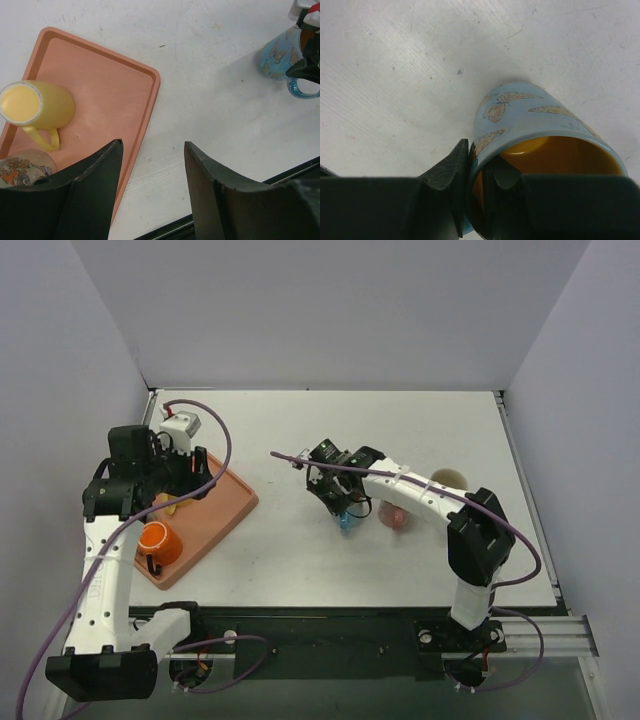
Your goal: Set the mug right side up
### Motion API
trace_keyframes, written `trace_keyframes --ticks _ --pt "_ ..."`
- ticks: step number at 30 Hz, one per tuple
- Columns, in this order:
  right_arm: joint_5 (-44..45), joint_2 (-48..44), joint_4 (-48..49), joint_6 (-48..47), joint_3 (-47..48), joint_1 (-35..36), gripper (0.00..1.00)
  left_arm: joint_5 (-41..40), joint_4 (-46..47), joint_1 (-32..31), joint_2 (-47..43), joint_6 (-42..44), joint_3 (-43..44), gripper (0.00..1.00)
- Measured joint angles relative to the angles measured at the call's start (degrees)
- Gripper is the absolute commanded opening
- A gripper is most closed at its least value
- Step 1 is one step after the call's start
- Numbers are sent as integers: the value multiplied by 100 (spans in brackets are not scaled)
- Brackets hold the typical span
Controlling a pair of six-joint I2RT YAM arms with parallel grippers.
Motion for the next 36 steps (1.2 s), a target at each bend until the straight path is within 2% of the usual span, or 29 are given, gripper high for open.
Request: trace_keyframes --ticks 3,4,6,14,16,17,18,22,27,30,36 --pt "-216 33 197 11 -74 -155 0 -4 -13 -2 2 20 -55 62" --pt "-286 33 302 44 -140 -212 9 -4 -17 -2 2 22 -66 62" --pt "-385 31 507 103 -293 -308 17 -7 -13 -2 2 26 -92 62" --pt "-398 17 767 208 -501 -407 43 -354 15 -2 149 109 -391 62" --pt "-369 -20 774 225 -514 -404 48 -533 11 -2 240 179 -435 67" --pt "-350 -68 774 225 -531 -402 50 -658 -7 -2 282 236 -439 74" --pt "-330 -122 756 232 -544 -398 53 -793 -28 -2 310 310 -439 74" --pt "-151 -706 706 240 -675 -299 59 -1429 -136 -2 323 577 -461 75" --pt "39 -1639 708 238 -800 -46 60 -2232 -37 92 321 892 -841 74" --pt "59 -1993 745 247 -914 28 60 -2428 114 334 472 1036 -992 68" --pt "328 -2339 839 393 -1349 26 60 -2527 734 669 1187 1123 -997 63"
